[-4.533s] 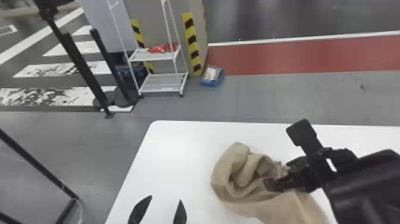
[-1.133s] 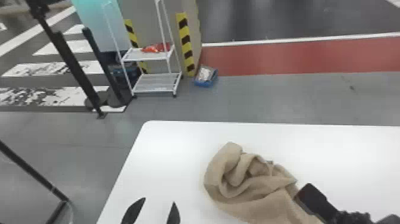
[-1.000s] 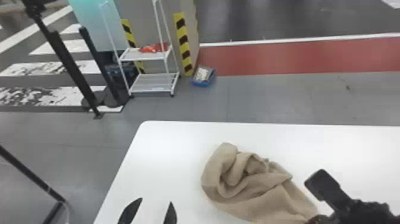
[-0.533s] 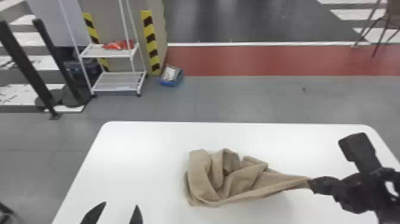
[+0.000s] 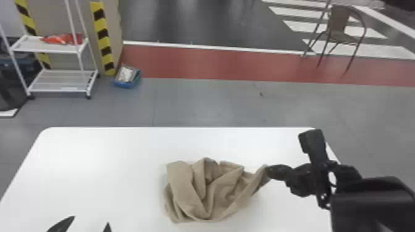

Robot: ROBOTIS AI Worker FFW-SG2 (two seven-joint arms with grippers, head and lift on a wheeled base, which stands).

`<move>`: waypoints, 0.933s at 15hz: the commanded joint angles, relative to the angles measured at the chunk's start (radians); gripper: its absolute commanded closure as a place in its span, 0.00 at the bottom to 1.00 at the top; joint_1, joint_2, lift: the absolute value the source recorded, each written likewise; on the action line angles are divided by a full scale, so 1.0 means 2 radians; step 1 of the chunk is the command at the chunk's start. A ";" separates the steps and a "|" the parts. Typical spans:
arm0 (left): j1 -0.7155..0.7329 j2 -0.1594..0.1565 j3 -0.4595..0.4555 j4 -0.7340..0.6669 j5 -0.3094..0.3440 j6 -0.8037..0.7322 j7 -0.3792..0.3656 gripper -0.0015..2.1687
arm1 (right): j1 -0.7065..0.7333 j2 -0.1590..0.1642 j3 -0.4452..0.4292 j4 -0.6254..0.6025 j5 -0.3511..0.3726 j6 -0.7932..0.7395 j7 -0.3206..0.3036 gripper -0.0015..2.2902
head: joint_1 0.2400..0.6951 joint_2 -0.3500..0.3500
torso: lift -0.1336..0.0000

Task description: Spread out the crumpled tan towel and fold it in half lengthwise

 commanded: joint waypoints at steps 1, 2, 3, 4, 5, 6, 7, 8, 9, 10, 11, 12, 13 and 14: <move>-0.001 0.000 -0.007 -0.001 -0.010 0.004 -0.019 0.07 | -0.027 0.018 0.005 -0.020 -0.083 -0.022 0.003 0.58 | 1.00 0.34 | 1.00; -0.001 0.001 -0.008 -0.001 -0.013 0.002 -0.031 0.07 | -0.042 0.027 0.006 -0.029 -0.114 -0.020 0.002 0.58 | 1.00 0.37 | 1.00; -0.001 0.001 -0.010 -0.001 -0.022 0.002 -0.044 0.07 | -0.061 0.044 0.002 -0.036 -0.136 -0.009 -0.001 0.58 | 1.00 0.40 | 1.00; -0.001 0.001 -0.014 0.000 -0.027 0.002 -0.052 0.07 | -0.078 0.058 0.002 -0.041 -0.137 0.011 -0.004 0.58 | 1.00 0.43 | 1.00; -0.003 0.001 -0.017 0.000 -0.036 0.002 -0.060 0.07 | -0.090 0.064 0.005 -0.043 -0.138 0.018 -0.007 0.58 | 1.00 0.47 | 1.00; -0.007 0.001 -0.020 0.001 -0.046 0.002 -0.067 0.07 | -0.096 0.069 0.009 -0.046 -0.139 0.023 -0.012 0.58 | 1.00 0.48 | 1.00; -0.013 0.000 -0.024 0.003 -0.060 0.002 -0.076 0.07 | -0.103 0.069 0.016 -0.049 -0.139 0.023 -0.020 0.58 | 1.00 0.48 | 1.00; -0.020 0.002 -0.035 0.009 -0.066 0.002 -0.077 0.07 | -0.113 0.069 0.022 -0.049 -0.139 0.028 -0.032 0.58 | 1.00 0.47 | 1.00; -0.030 0.002 -0.045 0.018 -0.082 0.002 -0.077 0.07 | -0.134 0.069 0.033 -0.049 -0.136 0.051 -0.044 0.58 | 1.00 0.47 | 1.00; -0.037 0.000 -0.057 0.025 -0.098 0.002 -0.077 0.07 | -0.160 0.069 0.039 -0.049 -0.132 0.077 -0.048 0.58 | 1.00 0.45 | 1.00; -0.043 -0.002 -0.064 0.031 -0.100 0.004 -0.077 0.07 | -0.182 0.069 0.041 -0.049 -0.131 0.095 -0.056 0.58 | 1.00 0.44 | 1.00; -0.049 -0.002 -0.077 0.038 -0.101 0.004 -0.068 0.07 | -0.207 0.069 0.041 -0.049 -0.129 0.115 -0.059 0.58 | 1.00 0.42 | 1.00; -0.057 -0.002 -0.089 0.043 -0.102 0.004 -0.062 0.07 | -0.232 0.069 0.041 -0.049 -0.128 0.141 -0.063 0.58 | 1.00 0.41 | 1.00; -0.063 -0.003 -0.099 0.048 -0.104 0.004 -0.048 0.07 | -0.250 0.069 0.045 -0.049 -0.124 0.156 -0.066 0.58 | 1.00 0.39 | 1.00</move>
